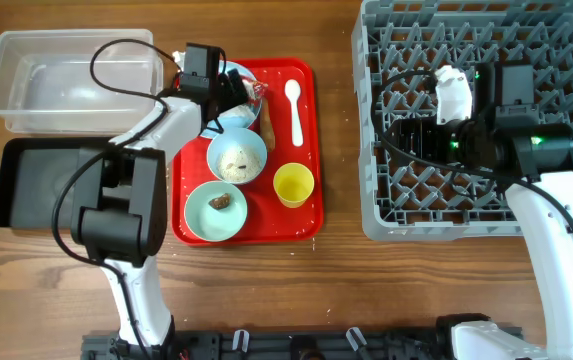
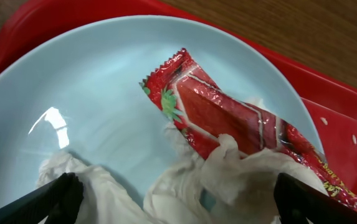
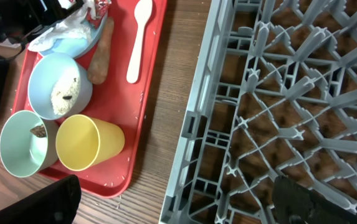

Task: Sort waste into correct bins and load items into the dishwasher rack
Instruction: 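Reach the left gripper to the blue plate and grasp the red wrapper and tissue, then carry the wrapper and tissue with the left gripper into the clear plastic box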

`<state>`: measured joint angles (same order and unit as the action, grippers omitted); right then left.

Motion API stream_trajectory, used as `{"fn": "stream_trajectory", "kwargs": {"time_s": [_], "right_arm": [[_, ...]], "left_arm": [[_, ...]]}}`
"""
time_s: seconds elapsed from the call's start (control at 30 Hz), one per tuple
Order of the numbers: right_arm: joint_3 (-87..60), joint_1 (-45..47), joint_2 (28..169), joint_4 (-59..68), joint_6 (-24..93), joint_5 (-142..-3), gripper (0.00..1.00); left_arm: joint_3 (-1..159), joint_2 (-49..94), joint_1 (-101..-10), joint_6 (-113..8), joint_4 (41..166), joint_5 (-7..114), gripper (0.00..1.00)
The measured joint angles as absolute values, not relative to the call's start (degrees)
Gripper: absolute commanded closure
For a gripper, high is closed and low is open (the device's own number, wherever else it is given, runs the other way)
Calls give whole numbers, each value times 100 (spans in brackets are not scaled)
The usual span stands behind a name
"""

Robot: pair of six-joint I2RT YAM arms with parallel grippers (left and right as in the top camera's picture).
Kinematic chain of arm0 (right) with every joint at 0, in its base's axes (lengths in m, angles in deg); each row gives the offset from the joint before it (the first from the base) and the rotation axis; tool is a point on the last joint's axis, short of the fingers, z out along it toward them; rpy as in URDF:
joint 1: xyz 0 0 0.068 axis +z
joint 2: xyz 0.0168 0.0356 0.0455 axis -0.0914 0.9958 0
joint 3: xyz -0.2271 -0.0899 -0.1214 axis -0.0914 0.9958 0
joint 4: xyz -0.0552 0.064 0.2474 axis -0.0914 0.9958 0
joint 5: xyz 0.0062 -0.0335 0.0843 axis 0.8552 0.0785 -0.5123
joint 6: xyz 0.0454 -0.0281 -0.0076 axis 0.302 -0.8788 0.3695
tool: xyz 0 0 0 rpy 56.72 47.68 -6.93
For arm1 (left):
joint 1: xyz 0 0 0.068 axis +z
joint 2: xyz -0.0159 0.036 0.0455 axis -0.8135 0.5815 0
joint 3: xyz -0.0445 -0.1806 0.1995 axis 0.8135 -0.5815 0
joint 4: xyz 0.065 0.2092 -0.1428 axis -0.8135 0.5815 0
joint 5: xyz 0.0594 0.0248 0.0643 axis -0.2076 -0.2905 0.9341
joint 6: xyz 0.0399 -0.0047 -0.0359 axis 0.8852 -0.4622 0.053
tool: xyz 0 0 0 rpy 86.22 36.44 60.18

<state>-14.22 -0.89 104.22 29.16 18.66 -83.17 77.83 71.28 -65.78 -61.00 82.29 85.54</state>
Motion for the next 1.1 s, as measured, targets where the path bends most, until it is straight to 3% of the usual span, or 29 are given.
{"fn": "stream_trajectory", "kwargs": {"time_s": [0.07, 0.1, 0.13, 0.2, 0.23, 0.6, 0.8, 1.1], "right_arm": [[-1422, -89, 10425, 2912, 1884, -8317, 0], [-1422, -89, 10422, 2912, 1886, -8317, 0], [-1422, -89, 10425, 2914, 1888, -8317, 0], [-1422, -89, 10422, 2912, 1904, -8317, 0], [-1422, -89, 10422, 2910, 1904, -8317, 0], [-1422, -89, 10422, 2912, 1904, -8317, 0], [-1422, -89, 10422, 2914, 1904, -8317, 0], [-1422, -89, 10422, 2877, 1904, -8317, 0]], "left_arm": [[7785, 7134, -6582, -6096, 8223, 8576, 21], [7785, 7137, -6582, -6048, 8229, 8593, 37], [7785, 7141, -6582, -6050, 8245, 8595, 62], [7785, 7167, -6580, -5906, 8354, 8619, 91], [7785, 7178, -6580, -5849, 8400, 8615, 96], [8229, 7080, -6580, -5562, 9211, 8637, 96], [8622, 5762, -6510, -5466, 9932, 8772, 96], [8651, 5215, -5282, -5449, 10291, 8805, 96]]}}
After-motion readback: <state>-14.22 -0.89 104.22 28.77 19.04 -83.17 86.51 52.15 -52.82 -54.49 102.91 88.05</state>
